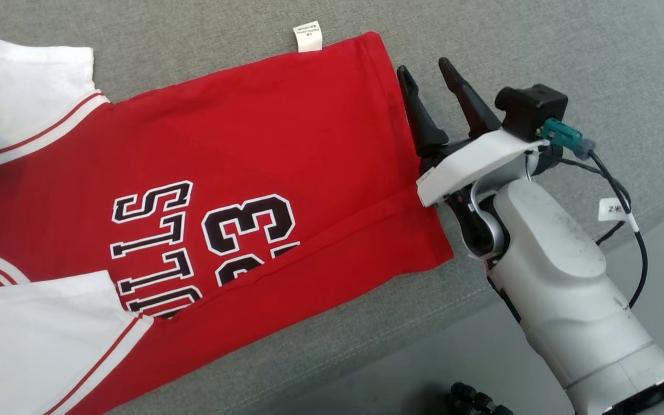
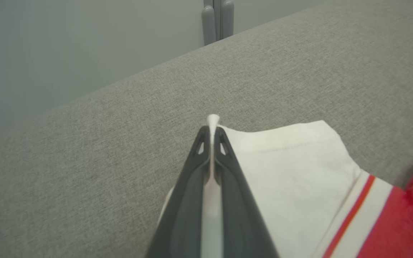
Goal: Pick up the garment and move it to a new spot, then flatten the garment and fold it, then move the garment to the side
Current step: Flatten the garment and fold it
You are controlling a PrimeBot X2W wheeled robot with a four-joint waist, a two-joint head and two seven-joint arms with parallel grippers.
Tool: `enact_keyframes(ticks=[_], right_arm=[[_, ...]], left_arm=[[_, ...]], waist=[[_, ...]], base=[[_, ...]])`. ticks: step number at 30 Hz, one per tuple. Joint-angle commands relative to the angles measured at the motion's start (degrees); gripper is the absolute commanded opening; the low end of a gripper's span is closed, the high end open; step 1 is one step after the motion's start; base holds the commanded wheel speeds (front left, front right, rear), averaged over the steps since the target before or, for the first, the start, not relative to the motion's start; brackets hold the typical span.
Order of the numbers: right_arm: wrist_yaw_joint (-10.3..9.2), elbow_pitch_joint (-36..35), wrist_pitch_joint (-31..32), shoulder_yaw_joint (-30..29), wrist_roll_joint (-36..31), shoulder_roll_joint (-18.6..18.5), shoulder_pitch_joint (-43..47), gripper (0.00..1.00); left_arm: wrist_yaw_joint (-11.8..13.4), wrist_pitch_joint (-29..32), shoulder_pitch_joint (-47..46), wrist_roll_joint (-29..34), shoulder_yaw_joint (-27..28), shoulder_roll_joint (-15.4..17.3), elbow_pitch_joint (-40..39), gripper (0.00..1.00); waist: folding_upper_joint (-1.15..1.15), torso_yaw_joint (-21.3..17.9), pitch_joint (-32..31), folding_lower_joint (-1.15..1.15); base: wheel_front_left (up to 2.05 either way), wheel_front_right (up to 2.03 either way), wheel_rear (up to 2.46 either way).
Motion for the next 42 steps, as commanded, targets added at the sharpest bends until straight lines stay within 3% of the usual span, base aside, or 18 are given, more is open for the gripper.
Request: enact_keyframes(ticks=[1,8,20,30,31,32,34,36,42], right_arm=[[-0.02,1.77,-0.09,0.52,1.31,-0.06,-1.68,1.00],[-0.02,12.74,-0.10,2.08,3.65,-0.07,-9.64,1.00],[-0.02,25.21,-0.10,3.61,5.30,-0.12,-17.89,1.00],[-0.02,31.00,-0.10,5.03,6.99,-0.12,-20.52,1.00],[-0.02,31.43,-0.10,5.08,6.78,-0.13,-20.77,0.85],[-0.02,31.82,-0.09,5.10,6.67,-0.12,-21.01,0.56],[-0.02,32.47,-0.10,5.05,6.38,-0.10,-21.38,0.32],[-0.02,33.00,-0.09,4.69,6.16,-0.11,-21.81,0.01],[-0.02,32.52,-0.09,1.99,3.69,-0.12,-22.20,0.00]], left_arm=[[0.05,-0.41,-1.16,-0.53,-0.32,-0.15,-0.04,0.00],[0.05,-2.10,-2.84,-1.37,-2.93,-0.98,-0.79,0.00],[0.05,-3.93,-5.79,-2.66,-6.74,-2.29,-1.40,0.00],[0.05,-5.56,-7.53,-4.20,-10.07,-3.05,-1.54,0.00],[0.05,-5.77,-7.67,-4.43,-10.38,-3.09,-1.50,0.00],[0.05,-5.91,-7.85,-4.53,-10.65,-3.15,-1.47,0.00],[0.05,-6.24,-8.12,-4.91,-11.07,-3.19,-1.36,0.00],[0.05,-6.53,-8.15,-5.11,-11.60,-3.15,-1.30,0.00],[0.05,-7.90,-7.98,-6.25,-12.89,-2.49,-1.26,0.00]], waist=[[0.00,0.73,0.18,0.00],[0.00,2.85,0.76,0.00],[0.00,5.81,2.42,0.00],[0.00,7.59,2.94,0.00],[0.00,7.67,2.92,0.00],[0.00,7.76,2.90,0.00],[0.00,7.93,2.91,0.00],[0.00,8.07,3.05,0.00],[0.00,8.84,3.11,0.00]], base=[[0.00,0.00,0.00],[0.00,0.00,0.00],[0.00,0.00,0.00],[0.00,0.00,0.00],[0.00,0.00,0.00],[0.00,0.00,0.00],[0.00,0.00,0.00],[0.00,0.00,0.00],[0.00,0.00,0.00]])
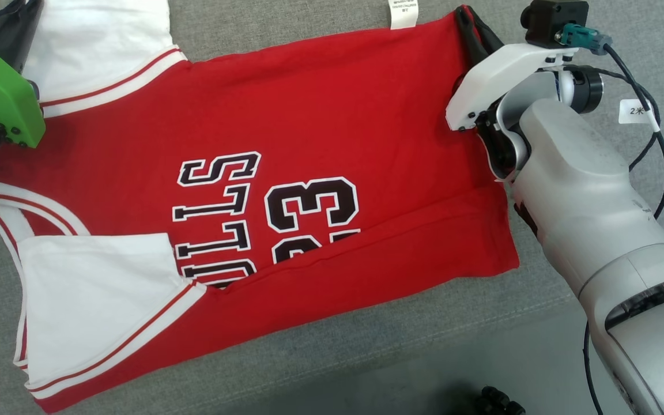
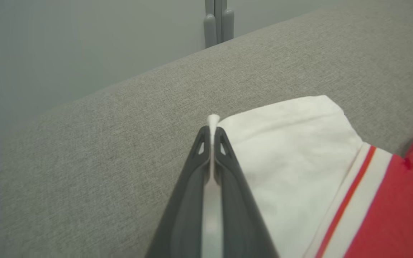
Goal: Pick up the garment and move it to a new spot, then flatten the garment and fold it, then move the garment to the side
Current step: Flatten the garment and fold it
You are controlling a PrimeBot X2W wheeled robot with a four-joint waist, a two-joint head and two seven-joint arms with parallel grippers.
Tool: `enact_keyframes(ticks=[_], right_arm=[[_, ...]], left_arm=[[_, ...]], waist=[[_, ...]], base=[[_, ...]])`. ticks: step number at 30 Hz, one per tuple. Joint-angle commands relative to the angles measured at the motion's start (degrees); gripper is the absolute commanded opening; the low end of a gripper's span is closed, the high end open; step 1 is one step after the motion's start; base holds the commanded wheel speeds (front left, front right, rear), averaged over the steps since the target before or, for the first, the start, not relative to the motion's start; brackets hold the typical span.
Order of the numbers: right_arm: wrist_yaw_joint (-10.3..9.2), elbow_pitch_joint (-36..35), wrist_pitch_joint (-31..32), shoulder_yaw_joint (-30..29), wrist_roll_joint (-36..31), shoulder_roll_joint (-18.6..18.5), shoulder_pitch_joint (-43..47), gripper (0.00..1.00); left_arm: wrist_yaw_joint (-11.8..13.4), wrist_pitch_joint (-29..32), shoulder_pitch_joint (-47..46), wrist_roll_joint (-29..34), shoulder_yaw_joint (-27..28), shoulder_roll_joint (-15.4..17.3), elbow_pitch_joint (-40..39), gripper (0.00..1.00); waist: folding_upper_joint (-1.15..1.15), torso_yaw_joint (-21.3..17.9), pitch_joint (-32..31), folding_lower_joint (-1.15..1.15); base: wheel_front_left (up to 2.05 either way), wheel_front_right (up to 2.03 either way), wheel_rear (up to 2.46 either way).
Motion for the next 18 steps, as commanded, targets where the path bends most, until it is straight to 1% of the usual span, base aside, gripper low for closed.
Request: enact_keyframes(ticks=[1,7,11,18], right_arm=[[-0.02,-0.76,-0.10,-0.94,-1.07,-0.17,0.42,0.00],[-0.02,-3.30,-0.10,-3.28,-2.66,-0.17,3.76,0.00],[-0.02,-4.85,-0.10,-4.63,-3.60,-0.18,6.76,0.00],[-0.02,-7.72,-0.09,-4.49,-5.12,-0.79,11.34,0.00]], left_arm=[[0.05,-0.78,-0.04,-0.60,-0.26,0.54,0.33,0.00],[0.05,-3.93,2.57,-2.59,-0.55,0.37,1.20,0.00],[0.05,-6.11,5.34,-4.09,-0.14,-0.60,0.41,0.00],[0.05,-7.74,10.53,-4.93,1.00,-1.20,-2.13,0.00]], waist=[[0.00,0.43,-0.46,0.00],[0.00,1.89,-3.42,0.00],[0.00,2.98,-6.08,0.00],[0.00,4.40,-9.76,0.00]], base=[[0.00,0.00,0.00],[0.00,0.00,0.00],[0.00,0.00,0.00],[0.00,0.00,0.00]])
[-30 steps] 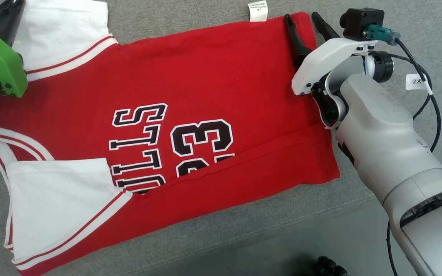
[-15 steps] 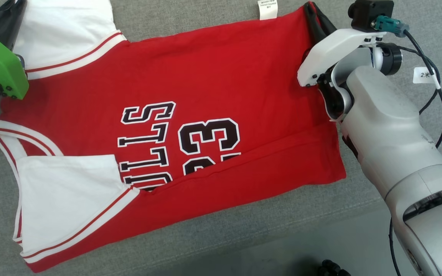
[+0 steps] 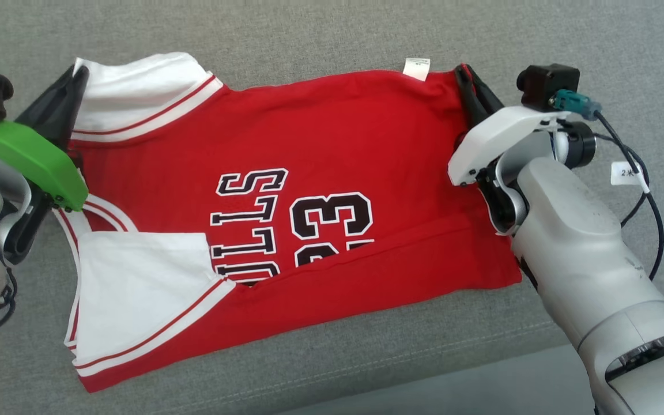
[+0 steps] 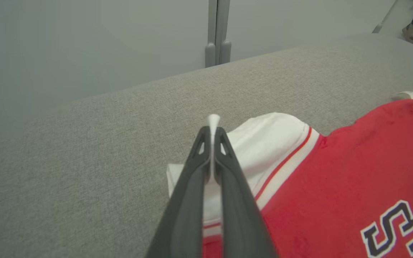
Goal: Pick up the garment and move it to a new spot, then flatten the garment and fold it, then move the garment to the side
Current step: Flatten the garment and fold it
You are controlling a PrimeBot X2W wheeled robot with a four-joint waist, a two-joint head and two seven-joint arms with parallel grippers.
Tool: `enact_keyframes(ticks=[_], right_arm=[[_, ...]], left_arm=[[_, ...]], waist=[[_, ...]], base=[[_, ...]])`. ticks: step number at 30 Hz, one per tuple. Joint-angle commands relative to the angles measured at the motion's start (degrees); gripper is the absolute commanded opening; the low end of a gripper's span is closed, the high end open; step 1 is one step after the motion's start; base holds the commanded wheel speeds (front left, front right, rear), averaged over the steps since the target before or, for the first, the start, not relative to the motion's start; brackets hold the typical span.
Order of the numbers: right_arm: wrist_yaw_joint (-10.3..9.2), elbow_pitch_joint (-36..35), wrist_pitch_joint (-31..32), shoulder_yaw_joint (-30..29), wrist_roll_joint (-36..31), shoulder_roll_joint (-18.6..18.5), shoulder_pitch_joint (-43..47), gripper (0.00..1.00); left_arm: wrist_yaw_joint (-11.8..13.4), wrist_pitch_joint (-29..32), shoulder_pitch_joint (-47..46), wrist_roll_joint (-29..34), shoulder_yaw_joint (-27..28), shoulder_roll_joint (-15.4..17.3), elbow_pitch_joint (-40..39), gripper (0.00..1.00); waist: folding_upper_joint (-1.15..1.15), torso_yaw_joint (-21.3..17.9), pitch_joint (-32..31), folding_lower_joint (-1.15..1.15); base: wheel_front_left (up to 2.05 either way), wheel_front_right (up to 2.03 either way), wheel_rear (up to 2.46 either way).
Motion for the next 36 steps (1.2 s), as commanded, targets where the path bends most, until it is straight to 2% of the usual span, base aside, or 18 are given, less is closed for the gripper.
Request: enact_keyframes(ticks=[1,9,17,25,28,36], right_arm=[[-0.02,-0.42,-0.09,0.29,-0.30,-0.70,1.55,0.00],[-0.02,-5.86,-0.10,4.16,3.61,-4.70,8.60,0.00],[-0.03,-11.41,-0.09,9.07,9.94,-9.54,15.28,0.00],[-0.03,-18.83,-0.09,11.76,17.21,-15.06,21.57,0.00],[-0.03,-21.00,-0.09,12.11,19.23,-16.99,23.25,0.00],[-0.03,-26.62,-0.10,13.49,24.17,-21.29,28.44,0.00]], left_arm=[[0.05,-0.36,1.38,-0.26,0.46,0.02,-0.40,0.00],[0.57,-0.43,11.01,3.07,9.51,1.47,-8.62,0.00],[2.22,-0.44,24.63,6.97,17.85,0.96,-19.22,0.00],[3.39,-0.45,36.89,10.29,24.26,-2.03,-26.77,0.00],[3.04,-0.44,40.69,10.88,26.43,-3.06,-28.90,0.00],[1.78,-0.45,46.80,12.97,30.18,-6.74,-28.18,0.00]], waist=[[0.00,1.41,-2.37,0.00],[0.00,3.02,-6.44,0.00],[0.00,4.89,-10.07,0.00],[0.00,6.64,-12.87,0.00],[0.00,7.14,-13.11,0.00],[0.00,8.75,-13.43,0.00]], base=[[0.00,0.00,0.00],[0.00,0.00,0.00],[0.00,0.00,0.00],[0.00,0.00,0.00],[0.00,0.00,0.00],[0.00,0.00,0.00]])
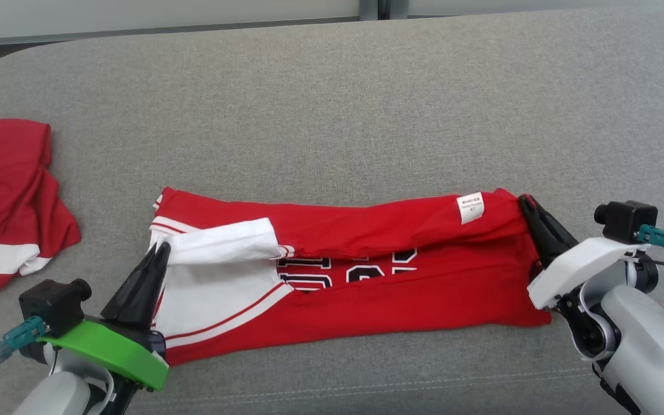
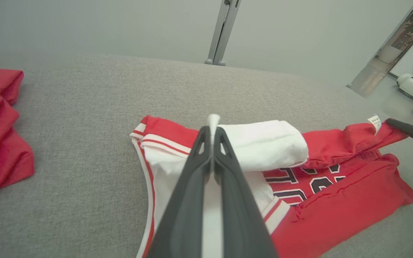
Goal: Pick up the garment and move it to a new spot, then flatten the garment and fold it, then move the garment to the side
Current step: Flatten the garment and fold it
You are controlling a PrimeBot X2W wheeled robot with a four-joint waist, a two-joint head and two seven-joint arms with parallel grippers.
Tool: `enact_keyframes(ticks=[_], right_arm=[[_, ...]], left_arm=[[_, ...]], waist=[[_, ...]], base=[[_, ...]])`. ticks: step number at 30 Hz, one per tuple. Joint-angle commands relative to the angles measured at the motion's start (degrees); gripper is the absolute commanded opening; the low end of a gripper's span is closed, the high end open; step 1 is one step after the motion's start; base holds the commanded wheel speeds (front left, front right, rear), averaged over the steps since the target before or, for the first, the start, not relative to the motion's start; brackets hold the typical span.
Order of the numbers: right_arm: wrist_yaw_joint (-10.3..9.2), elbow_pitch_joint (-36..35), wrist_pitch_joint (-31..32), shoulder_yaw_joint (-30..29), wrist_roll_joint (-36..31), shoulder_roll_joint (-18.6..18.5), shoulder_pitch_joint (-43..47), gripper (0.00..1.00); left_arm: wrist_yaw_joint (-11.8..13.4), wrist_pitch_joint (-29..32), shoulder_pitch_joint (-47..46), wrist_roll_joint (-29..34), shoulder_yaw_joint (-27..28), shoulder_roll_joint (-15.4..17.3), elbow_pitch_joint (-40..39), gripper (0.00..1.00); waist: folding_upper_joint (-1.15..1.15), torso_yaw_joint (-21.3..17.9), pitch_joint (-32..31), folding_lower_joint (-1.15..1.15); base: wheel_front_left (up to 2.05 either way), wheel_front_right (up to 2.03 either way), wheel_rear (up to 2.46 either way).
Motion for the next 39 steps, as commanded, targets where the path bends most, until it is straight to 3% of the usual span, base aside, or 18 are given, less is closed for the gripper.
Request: enact_keyframes(ticks=[1,8,20,39], right_arm=[[-0.04,-1.47,-0.10,0.81,1.54,-1.34,1.90,0.00],[-0.04,-2.02,-0.11,1.66,2.59,-4.46,4.07,0.00],[-0.04,-4.95,-0.10,1.46,5.13,-5.52,6.37,0.00],[-0.04,-1.29,-0.11,5.31,3.58,-3.59,6.60,0.00]], left_arm=[[-0.58,-0.20,1.68,0.73,0.74,-1.15,0.76,0.00],[-1.37,-0.19,3.24,2.31,1.00,-3.70,4.05,0.00],[-2.11,-0.19,5.73,5.90,4.89,-7.08,9.79,0.00],[-2.12,-0.21,5.32,9.58,6.37,-11.82,15.79,0.00]], waist=[[0.00,0.36,-0.29,0.00],[0.00,0.60,-0.32,0.00],[0.00,0.52,-1.79,0.00],[0.00,0.64,-3.10,0.00]], base=[[0.00,0.00,0.00],[0.00,0.00,0.00],[0.00,0.00,0.00],[0.00,0.00,0.00]])
